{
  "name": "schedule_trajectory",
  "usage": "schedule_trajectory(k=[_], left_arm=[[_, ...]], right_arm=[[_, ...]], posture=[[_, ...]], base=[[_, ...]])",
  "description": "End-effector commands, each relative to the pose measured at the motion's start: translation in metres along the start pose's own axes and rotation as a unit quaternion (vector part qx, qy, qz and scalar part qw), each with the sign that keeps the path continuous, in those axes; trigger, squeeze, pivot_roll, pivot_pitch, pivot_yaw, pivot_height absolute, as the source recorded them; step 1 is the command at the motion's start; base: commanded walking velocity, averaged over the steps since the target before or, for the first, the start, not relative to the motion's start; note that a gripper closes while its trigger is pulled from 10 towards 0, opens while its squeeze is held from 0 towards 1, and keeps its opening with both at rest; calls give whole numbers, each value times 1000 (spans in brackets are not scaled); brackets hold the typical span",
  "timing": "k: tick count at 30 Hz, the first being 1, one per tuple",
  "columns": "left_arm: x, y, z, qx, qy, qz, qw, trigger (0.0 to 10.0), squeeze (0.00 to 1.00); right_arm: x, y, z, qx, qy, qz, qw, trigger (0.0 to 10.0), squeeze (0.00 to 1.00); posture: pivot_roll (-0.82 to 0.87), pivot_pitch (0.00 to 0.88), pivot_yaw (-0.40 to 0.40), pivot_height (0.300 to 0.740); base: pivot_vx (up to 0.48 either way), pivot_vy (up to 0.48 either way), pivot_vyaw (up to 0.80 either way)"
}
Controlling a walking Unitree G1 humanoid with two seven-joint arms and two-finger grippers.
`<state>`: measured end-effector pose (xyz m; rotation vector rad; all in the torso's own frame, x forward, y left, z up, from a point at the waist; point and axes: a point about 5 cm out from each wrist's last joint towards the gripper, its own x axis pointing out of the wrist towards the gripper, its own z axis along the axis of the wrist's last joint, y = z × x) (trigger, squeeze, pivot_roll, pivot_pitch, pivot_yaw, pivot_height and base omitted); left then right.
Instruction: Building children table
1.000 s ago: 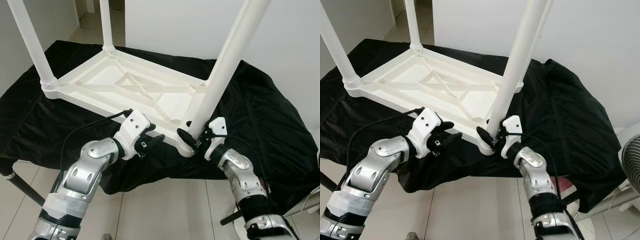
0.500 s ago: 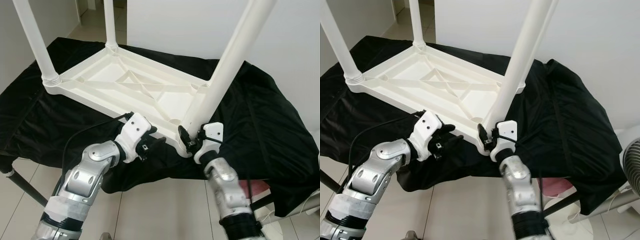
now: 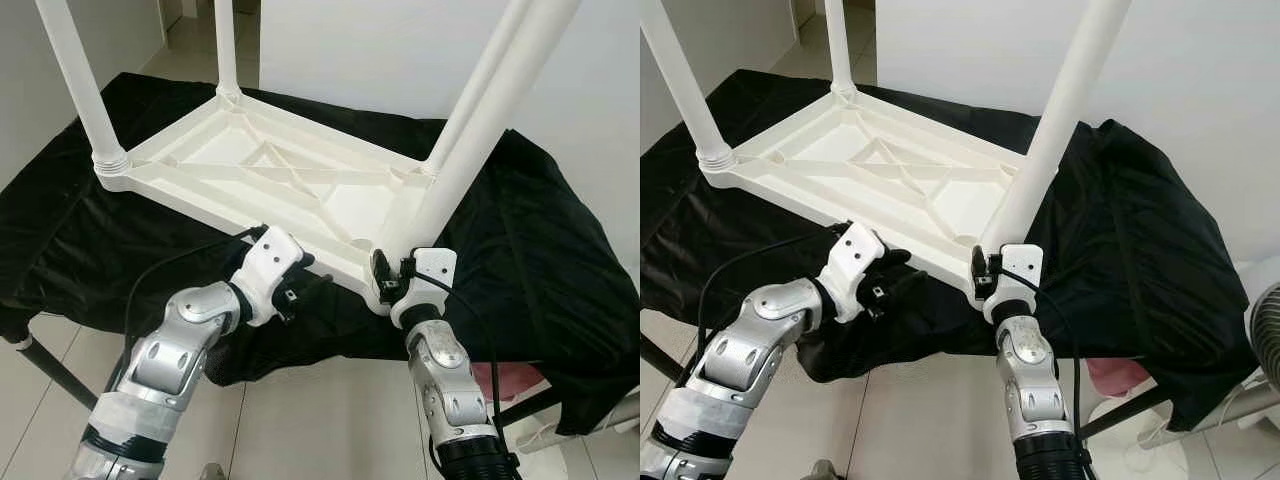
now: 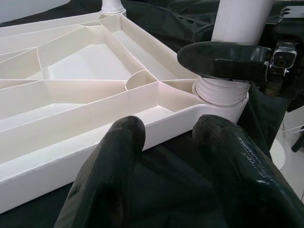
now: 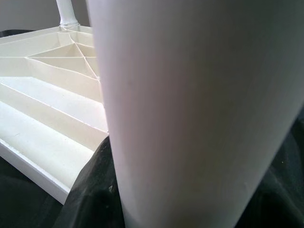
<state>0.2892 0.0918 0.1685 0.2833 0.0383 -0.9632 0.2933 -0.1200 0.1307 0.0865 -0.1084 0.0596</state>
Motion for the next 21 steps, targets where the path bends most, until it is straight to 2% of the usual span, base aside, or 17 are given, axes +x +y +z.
schedule_trajectory(k=[1, 4, 5, 6, 7, 12, 16, 17, 18, 19, 20, 21], left_arm=[[2, -3, -1, 4, 7, 8, 1000, 10000, 0], [2, -4, -1, 5, 6, 6, 1000, 10000, 0], [3, -4, -1, 5, 6, 5, 1000, 10000, 0], [3, -4, -1, 5, 6, 5, 1000, 10000, 0], [3, -4, -1, 5, 6, 4, 1000, 10000, 0], [3, -4, -1, 5, 5, 3, 1000, 10000, 0], [3, -5, -1, 5, 6, 1, 1000, 10000, 0], [3, -5, -1, 5, 6, 1, 1000, 10000, 0], [3, -5, -1, 5, 6, 1, 1000, 10000, 0], [3, -4, -1, 5, 6, 1, 1000, 10000, 0], [3, -4, -1, 5, 6, 1, 1000, 10000, 0], [3, -4, -1, 5, 6, 2, 1000, 10000, 0]], right_arm=[[-4, -2, 1, -3, 0, -20, 1000, 10000, 0], [-5, -3, 2, -6, 0, -18, 1000, 10000, 0], [-5, -4, 2, -7, 0, -17, 1000, 10000, 576], [-6, -5, 3, -8, 0, -16, 1000, 10000, 576], [-6, -6, 4, -7, -1, -10, 1000, 10000, 1000], [-6, -10, 7, -9, -9, 11, 1000, 10000, 1000], [-9, -13, 8, -10, -11, 69, 997, 10000, 1000], [-10, -13, 7, -6, -9, 106, 994, 10000, 137], [-10, -13, 7, -6, -9, 106, 994, 10000, 137], [-11, -13, 7, -6, -7, 130, 991, 10000, 0], [-11, -13, 7, -6, -7, 130, 991, 10000, 0], [-12, -15, 6, -7, -4, 157, 988, 10000, 0]], posture=[[55, 25, -119, 740], [51, 25, -118, 740], [49, 23, -117, 740], [49, 23, -117, 740], [49, 22, -117, 740], [47, 20, -116, 740], [46, 20, -116, 740], [45, 20, -116, 740], [45, 20, -116, 740], [46, 20, -116, 740], [46, 20, -116, 740], [45, 19, -115, 740]], base=[[0, 0, 0], [0, 0, 0], [0, 0, 0], [0, 0, 0], [0, 0, 0], [0, 0, 0], [0, 0, 0], [0, 0, 0], [0, 0, 0], [0, 0, 0], [0, 0, 0], [0, 0, 0]])
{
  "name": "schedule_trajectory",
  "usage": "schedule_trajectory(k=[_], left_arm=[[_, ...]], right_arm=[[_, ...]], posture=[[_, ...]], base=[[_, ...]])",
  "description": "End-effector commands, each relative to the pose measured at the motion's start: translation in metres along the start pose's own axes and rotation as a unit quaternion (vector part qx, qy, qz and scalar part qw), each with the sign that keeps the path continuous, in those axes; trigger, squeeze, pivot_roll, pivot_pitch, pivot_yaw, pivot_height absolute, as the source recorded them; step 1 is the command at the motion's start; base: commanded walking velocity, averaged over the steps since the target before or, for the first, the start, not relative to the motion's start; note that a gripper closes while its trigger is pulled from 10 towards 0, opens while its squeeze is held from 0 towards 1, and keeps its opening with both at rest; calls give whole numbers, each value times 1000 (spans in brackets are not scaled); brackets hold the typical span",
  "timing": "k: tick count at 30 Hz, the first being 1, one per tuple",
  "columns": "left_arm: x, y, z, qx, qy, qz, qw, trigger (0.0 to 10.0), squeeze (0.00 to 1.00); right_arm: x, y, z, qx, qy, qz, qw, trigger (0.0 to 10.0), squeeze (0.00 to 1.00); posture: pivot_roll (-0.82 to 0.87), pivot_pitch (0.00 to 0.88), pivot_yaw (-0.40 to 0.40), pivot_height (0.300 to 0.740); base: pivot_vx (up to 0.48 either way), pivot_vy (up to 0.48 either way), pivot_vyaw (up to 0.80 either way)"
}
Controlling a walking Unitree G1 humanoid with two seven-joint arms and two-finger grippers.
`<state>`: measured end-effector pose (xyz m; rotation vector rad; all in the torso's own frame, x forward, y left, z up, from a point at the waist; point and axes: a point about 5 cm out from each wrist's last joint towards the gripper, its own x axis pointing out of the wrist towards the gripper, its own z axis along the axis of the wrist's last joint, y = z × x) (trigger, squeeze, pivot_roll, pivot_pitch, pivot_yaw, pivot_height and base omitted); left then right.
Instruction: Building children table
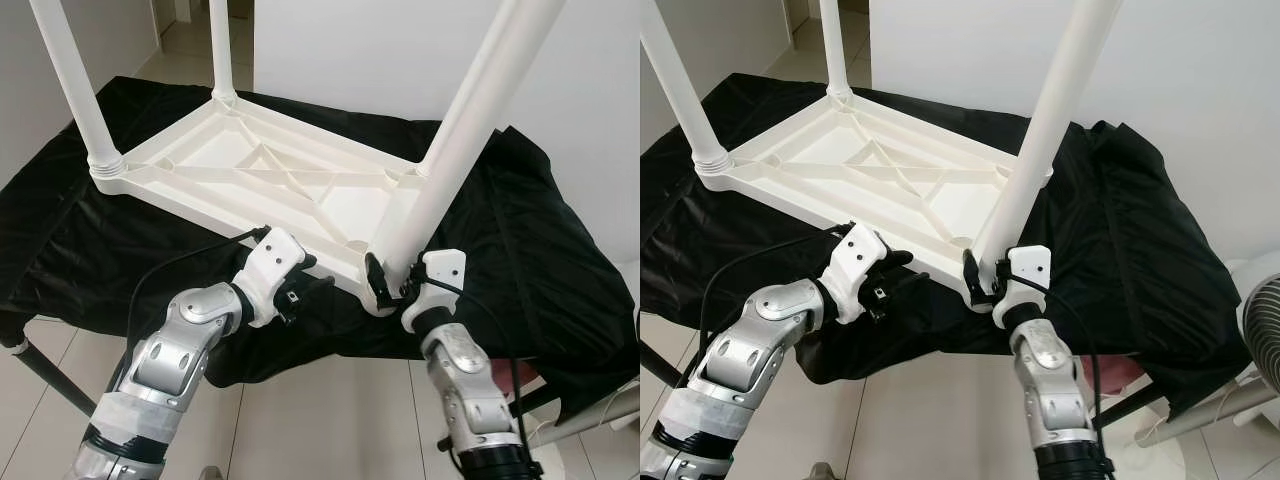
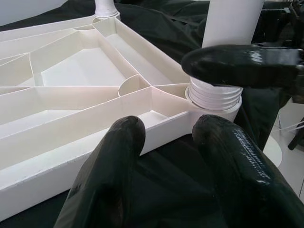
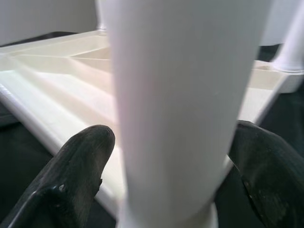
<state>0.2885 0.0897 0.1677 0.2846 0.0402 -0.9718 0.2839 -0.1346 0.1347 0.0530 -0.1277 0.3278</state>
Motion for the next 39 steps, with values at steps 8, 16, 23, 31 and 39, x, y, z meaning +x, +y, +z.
schedule_trajectory(k=[8, 16, 23, 31, 39], left_arm=[[2, -1, -1, 6, 6, 6, 1000, 10000, 0], [1, -1, 0, 7, 6, 6, 1000, 10000, 0], [-1, 0, 0, 7, 8, 10, 1000, 10000, 0], [-4, 1, 0, 8, 10, 13, 1000, 10000, 0], [-5, 1, 1, 10, 10, 12, 1000, 10000, 0]], right_arm=[[2, -16, 4, -20, 10, 123, 992, 10000, 0], [14, -33, 8, -40, 25, 177, 983, 10000, 0], [21, -34, -5, -44, 55, 217, 974, 1255, 0], [25, -40, -10, -42, 62, 218, 973, 0, 0], [30, -41, -10, -28, 49, 192, 980, 10000, 0]], posture=[[47, 17, -112, 740], [54, 18, -105, 740], [72, 18, -108, 740], [83, 22, -109, 740], [85, 21, -109, 740]], base=[[0, 0, 0], [0, 0, 0], [0, 0, 0], [0, 0, 0], [0, 0, 0]])
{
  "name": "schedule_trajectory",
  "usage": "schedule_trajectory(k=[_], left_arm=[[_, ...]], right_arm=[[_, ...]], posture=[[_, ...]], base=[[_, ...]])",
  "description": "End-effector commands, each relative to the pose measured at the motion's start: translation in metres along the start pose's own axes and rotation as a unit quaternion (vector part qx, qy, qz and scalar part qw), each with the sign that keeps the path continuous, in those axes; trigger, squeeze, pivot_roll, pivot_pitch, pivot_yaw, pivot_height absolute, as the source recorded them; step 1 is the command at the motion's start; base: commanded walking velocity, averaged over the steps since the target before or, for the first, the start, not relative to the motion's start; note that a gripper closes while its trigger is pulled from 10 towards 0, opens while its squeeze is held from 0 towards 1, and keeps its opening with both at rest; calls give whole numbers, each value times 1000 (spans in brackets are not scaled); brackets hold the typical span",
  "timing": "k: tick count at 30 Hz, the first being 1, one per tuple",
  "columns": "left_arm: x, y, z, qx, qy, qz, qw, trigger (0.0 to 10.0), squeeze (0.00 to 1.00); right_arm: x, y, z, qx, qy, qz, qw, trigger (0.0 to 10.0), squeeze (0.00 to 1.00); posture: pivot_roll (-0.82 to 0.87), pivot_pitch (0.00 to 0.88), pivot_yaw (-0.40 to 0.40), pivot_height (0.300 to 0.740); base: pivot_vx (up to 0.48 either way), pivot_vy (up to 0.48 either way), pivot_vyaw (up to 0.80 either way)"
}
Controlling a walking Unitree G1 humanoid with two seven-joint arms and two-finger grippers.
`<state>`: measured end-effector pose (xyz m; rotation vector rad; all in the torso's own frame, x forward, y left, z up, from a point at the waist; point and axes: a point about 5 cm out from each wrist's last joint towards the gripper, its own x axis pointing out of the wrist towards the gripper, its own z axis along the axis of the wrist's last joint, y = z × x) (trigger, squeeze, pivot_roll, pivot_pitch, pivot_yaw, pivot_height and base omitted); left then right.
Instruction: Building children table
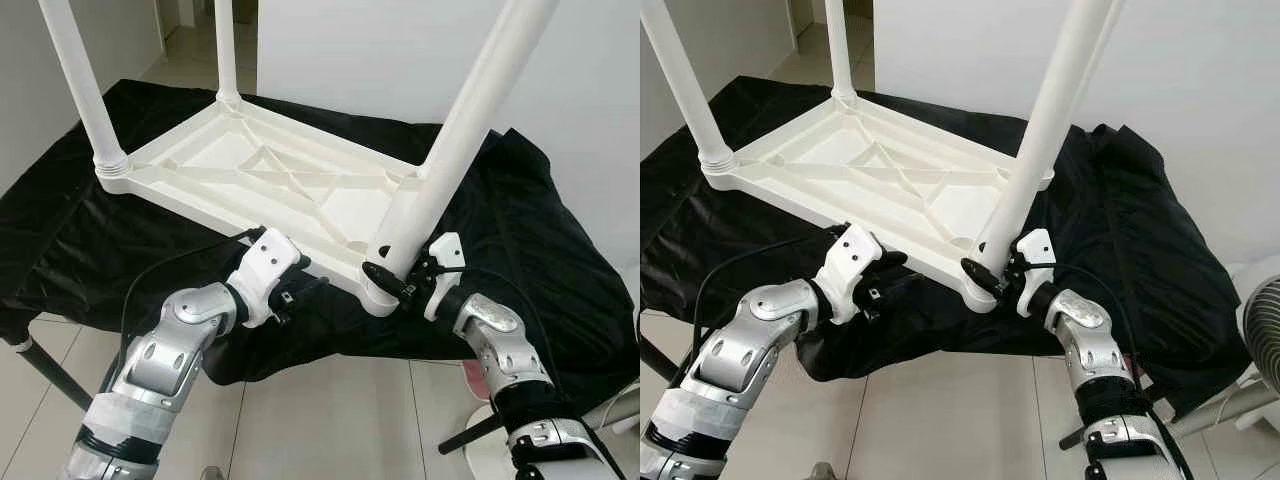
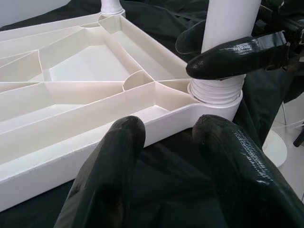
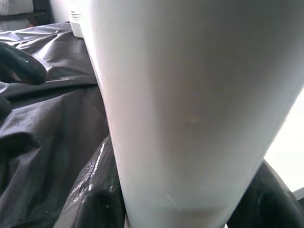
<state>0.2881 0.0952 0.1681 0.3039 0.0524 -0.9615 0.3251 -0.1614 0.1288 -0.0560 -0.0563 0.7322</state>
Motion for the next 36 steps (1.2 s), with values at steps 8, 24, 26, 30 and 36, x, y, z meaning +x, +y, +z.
schedule_trajectory(k=[8, 24, 26, 30, 36], left_arm=[[1, -3, 1, 2, 1, 5, 1000, 10000, 0], [1, -4, 1, -2, 1, 2, 1000, 10000, 0], [1, -4, 1, -3, 1, 2, 1000, 10000, 0], [1, -4, 1, -3, 0, 2, 1000, 10000, 0], [1, -5, 2, -5, -1, 5, 1000, 10000, 0]], right_arm=[[7, 6, 1, 10, -22, -77, 997, 10000, 0], [11, 27, -5, 43, -28, -234, 971, 10000, 0], [12, 33, -7, 50, -23, -265, 963, 10000, 0], [13, 40, -9, 54, -18, -297, 953, 10000, 0], [25, 68, -3, 82, -33, -307, 948, 10000, 0]], posture=[[70, 34, -105, 740], [58, 53, -99, 740], [59, 56, -101, 740], [59, 55, -103, 740], [63, 57, -109, 740]], base=[[0, 0, 0], [0, 0, 0], [0, 0, 0], [0, 0, 0], [0, 0, 0]])
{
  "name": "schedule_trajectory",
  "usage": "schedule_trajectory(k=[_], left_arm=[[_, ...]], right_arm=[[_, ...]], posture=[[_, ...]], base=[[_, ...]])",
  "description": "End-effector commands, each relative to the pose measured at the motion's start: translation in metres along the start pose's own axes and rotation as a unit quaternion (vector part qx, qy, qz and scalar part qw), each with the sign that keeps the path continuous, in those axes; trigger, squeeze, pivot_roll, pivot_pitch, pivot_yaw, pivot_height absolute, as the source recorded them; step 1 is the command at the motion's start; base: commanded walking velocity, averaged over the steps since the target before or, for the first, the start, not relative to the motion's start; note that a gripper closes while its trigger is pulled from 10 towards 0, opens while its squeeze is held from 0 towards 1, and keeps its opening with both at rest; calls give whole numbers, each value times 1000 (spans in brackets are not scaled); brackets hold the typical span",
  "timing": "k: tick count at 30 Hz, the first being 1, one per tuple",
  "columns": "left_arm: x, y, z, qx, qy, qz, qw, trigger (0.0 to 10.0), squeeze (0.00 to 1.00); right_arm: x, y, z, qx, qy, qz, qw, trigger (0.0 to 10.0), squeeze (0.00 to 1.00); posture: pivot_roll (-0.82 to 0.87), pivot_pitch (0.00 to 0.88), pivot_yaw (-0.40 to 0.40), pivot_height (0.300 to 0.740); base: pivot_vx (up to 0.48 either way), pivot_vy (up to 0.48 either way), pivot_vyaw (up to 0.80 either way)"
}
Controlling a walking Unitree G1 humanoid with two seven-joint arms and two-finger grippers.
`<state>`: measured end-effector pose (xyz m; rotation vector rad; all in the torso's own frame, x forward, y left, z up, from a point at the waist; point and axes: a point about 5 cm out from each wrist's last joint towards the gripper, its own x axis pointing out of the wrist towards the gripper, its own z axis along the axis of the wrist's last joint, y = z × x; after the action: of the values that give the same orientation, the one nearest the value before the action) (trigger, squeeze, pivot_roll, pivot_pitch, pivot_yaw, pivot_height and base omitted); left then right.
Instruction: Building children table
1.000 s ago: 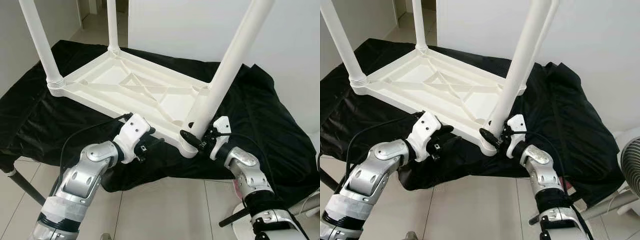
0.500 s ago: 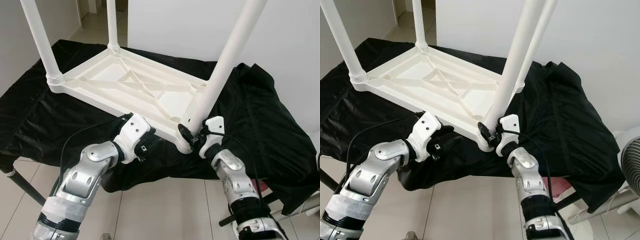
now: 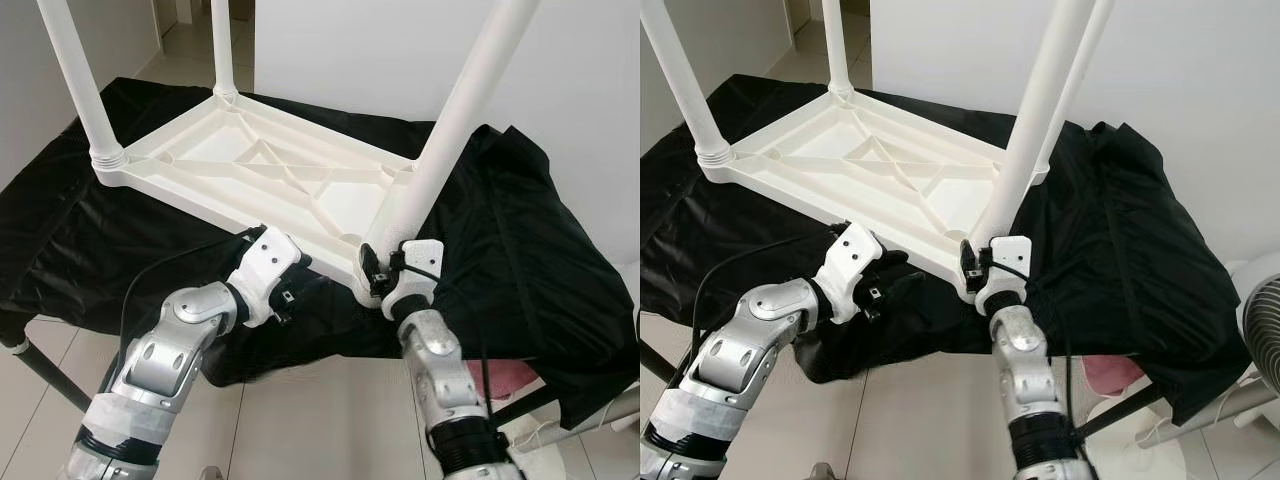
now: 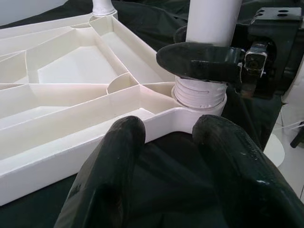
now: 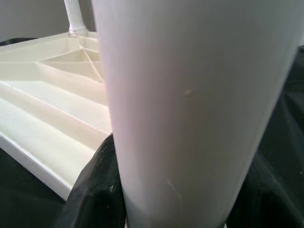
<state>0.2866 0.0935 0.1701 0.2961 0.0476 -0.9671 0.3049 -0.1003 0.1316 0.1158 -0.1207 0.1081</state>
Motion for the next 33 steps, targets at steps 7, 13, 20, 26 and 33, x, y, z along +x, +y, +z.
schedule_trajectory(k=[7, 13, 20, 26, 33], left_arm=[[2, -3, -1, -4, 3, 7, 1000, 10000, 0], [2, -4, -2, -5, 4, 7, 1000, 10000, 0], [4, -5, -2, -7, 1, 7, 1000, 10000, 0], [4, -6, -2, -8, 1, 6, 1000, 10000, 0], [4, -5, -2, -8, 2, 4, 1000, 10000, 0]], right_arm=[[-5, 1, 3, 8, -8, 3, 1000, 10000, 0], [-7, 2, 3, 13, -7, 19, 1000, 10000, 925], [-13, -10, 7, 7, -11, 61, 998, 10000, 1000], [-17, -24, 8, -3, -7, 100, 995, 10000, 0], [-12, -47, 9, -26, 6, 175, 984, 10000, 0]], posture=[[57, 57, -112, 740], [52, 55, -115, 740], [43, 58, -118, 740], [40, 60, -117, 740], [40, 60, -108, 740]], base=[[0, 0, 0], [0, 0, 0], [0, 0, 0], [0, 0, 0], [0, 0, 0]])
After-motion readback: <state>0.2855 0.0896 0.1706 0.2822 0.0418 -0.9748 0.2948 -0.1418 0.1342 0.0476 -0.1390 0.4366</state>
